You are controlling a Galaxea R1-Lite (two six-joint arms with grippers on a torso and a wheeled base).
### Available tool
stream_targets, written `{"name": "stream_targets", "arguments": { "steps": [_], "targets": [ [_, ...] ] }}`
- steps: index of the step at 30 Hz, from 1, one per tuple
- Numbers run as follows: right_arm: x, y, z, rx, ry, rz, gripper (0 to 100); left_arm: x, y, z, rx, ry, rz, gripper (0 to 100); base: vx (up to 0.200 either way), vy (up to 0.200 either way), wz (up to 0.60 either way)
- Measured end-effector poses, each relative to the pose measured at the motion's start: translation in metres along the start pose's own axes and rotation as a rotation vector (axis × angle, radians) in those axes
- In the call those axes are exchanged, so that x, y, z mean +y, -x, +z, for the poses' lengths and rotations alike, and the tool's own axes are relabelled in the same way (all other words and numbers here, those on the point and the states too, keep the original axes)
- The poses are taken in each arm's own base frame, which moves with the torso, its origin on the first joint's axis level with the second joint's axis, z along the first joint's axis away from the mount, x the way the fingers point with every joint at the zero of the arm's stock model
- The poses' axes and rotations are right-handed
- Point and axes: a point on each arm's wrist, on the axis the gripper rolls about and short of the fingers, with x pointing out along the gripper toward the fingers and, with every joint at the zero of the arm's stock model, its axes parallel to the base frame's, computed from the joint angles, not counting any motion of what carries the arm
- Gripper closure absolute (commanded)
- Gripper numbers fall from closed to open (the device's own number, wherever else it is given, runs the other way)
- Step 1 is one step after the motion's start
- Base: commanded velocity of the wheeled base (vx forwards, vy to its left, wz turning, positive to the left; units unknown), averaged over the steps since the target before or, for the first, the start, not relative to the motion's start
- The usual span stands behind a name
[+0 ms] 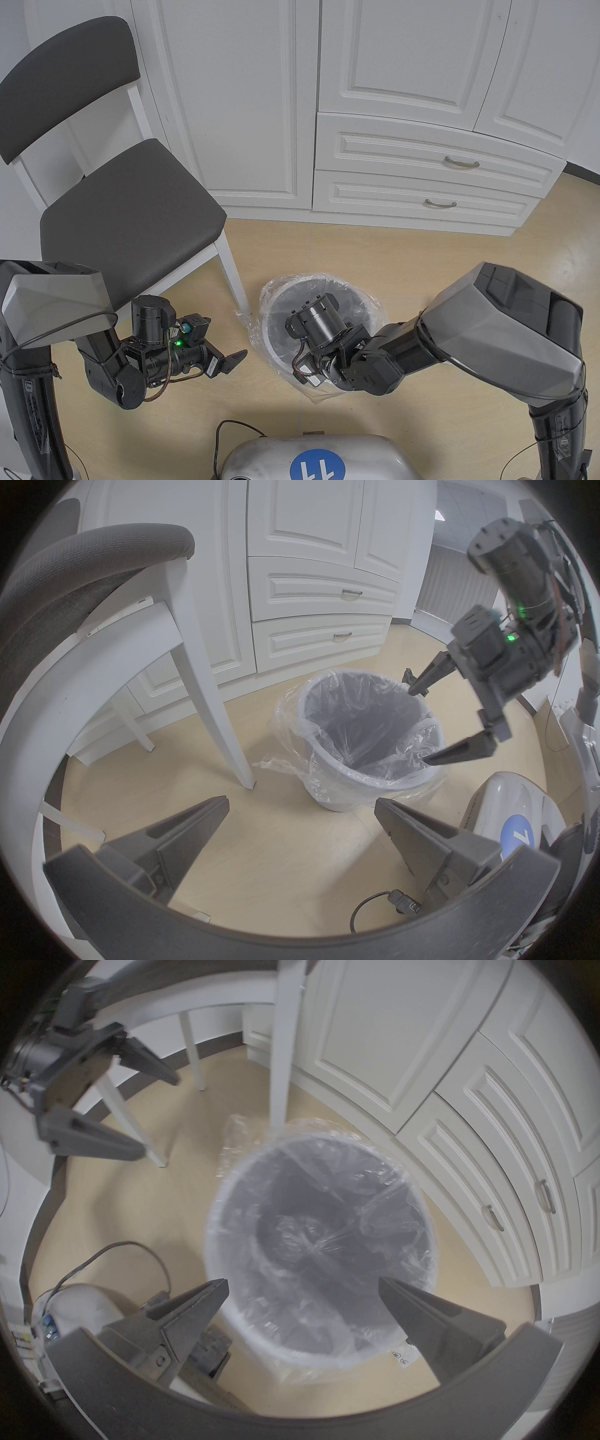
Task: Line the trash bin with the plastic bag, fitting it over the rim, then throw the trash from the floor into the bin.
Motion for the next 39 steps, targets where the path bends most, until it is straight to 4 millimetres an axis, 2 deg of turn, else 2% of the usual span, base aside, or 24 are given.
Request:
{"name": "stream_targets", "arguments": {
  "steps": [5, 9, 13, 17, 23, 27, 33, 39],
  "targets": [
    [0.007, 0.024, 0.003, -0.001, 0.027, 0.041, 0, 0.0, 0.0, 0.0, 0.002, -0.001, -0.001, 0, 0.0, 0.0, 0.0],
    [0.003, 0.027, 0.009, -0.018, 0.012, 0.035, 0, -0.001, 0.0, 0.0, 0.001, -0.001, -0.001, 0, 0.0, 0.0, 0.0],
    [-0.009, 0.009, 0.018, -0.037, -0.039, -0.001, 0, -0.002, 0.001, 0.0, 0.003, -0.003, -0.002, 0, 0.0, 0.0, 0.0],
    [-0.02, -0.022, 0.021, -0.038, -0.102, -0.039, 0, -0.003, 0.001, 0.0, 0.004, -0.004, -0.001, 0, 0.0, 0.0, 0.0],
    [-0.023, -0.061, 0.021, -0.048, -0.158, -0.072, 0, -0.006, 0.001, 0.002, 0.004, -0.008, -0.004, 0, 0.0, 0.0, 0.0],
    [-0.02, -0.078, 0.017, -0.043, -0.163, -0.085, 0, -0.007, 0.002, 0.002, 0.011, -0.01, 0.015, 0, 0.0, 0.0, 0.0],
    [-0.009, -0.086, 0.005, -0.004, -0.122, -0.087, 0, -0.008, 0.001, 0.003, 0.013, -0.013, 0.022, 0, 0.0, 0.0, 0.0],
    [-0.003, -0.072, 0.001, 0.017, -0.077, -0.077, 0, -0.008, 0.001, 0.003, 0.013, -0.013, 0.022, 0, 0.0, 0.0, 0.0]
  ]
}}
